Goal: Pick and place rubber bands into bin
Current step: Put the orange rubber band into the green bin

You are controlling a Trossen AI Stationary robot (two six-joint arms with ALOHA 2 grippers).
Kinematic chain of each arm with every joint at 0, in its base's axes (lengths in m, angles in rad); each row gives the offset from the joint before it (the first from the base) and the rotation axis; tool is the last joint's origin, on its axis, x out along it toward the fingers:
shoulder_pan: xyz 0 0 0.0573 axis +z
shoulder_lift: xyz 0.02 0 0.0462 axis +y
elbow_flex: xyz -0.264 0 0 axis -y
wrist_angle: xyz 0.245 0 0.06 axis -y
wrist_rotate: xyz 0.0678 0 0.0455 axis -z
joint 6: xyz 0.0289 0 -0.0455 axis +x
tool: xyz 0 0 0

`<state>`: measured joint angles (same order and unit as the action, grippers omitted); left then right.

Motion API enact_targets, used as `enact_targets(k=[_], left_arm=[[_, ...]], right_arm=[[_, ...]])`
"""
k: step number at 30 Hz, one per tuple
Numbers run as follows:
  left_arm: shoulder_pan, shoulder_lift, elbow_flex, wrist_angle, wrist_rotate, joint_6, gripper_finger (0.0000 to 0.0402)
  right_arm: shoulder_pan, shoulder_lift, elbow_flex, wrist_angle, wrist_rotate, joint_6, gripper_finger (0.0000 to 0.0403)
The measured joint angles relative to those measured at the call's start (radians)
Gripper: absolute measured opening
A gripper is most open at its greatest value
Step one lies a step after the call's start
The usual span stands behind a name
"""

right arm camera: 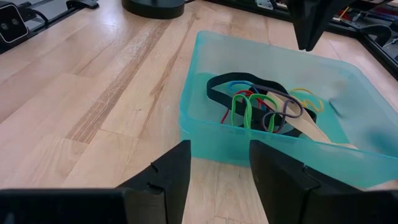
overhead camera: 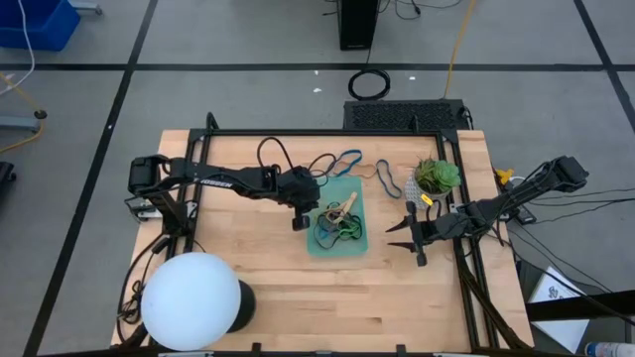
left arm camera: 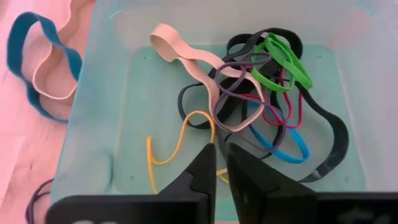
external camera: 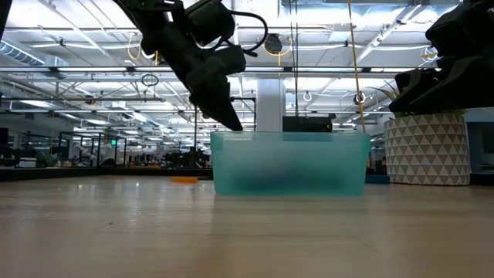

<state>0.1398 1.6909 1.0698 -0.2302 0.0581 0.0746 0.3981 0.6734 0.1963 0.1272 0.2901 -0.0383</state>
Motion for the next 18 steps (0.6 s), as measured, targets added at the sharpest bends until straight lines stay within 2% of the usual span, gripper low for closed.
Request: enact_targets(k=[3, 11, 18], left_arm=[[0.000, 0.000, 0.000, -0.003, -0.007, 0.000, 0.0072], [0.000, 0.000, 0.000, -0.005, -0.016, 0.006, 0.0174], [0.000, -0.014, 0.001, -0.020, -0.016, 0.005, 0.0217]], right_arm=[[0.000, 0.000, 0.000, 0.000, 0.000, 0.000, 0.0157], [0.000, 0.000, 0.000, 0.000, 0.000, 0.000, 0.0157], [0.000, 0.000, 0.000, 0.000, 0.000, -0.001, 0.0157]])
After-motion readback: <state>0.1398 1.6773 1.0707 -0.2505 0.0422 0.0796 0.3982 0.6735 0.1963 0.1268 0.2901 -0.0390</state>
